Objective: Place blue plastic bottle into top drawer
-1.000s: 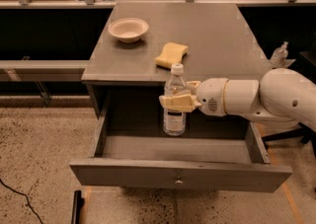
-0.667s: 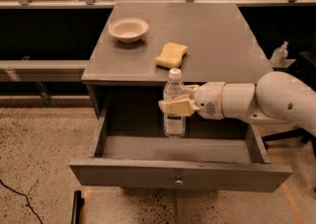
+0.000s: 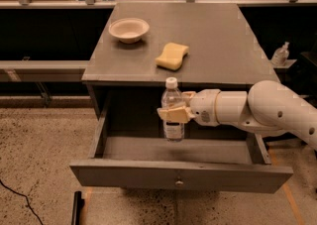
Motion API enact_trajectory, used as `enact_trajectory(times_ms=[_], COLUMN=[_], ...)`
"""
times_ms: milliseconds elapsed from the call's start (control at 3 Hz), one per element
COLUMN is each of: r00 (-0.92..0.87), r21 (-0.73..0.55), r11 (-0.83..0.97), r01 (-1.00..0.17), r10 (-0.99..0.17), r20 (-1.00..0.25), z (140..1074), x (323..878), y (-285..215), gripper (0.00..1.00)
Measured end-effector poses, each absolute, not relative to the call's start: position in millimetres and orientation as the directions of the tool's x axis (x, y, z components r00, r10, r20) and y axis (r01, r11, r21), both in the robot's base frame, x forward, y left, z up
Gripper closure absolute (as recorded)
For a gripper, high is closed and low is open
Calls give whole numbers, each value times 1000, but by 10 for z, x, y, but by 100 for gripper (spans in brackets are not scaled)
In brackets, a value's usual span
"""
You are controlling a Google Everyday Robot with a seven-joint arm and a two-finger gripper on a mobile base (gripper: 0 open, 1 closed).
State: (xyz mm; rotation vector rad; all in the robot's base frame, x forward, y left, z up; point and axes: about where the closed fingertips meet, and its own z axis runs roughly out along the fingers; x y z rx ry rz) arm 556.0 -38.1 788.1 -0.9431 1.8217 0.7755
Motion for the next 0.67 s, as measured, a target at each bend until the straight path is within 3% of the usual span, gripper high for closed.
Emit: enact_trajectory(times_ms=[667], r00=[-300], r21=[117], r11=[524], r01=[-844], r10=[-278], r20=[-912], z=[7740], x=[5586], y=[-360], gripper=[100])
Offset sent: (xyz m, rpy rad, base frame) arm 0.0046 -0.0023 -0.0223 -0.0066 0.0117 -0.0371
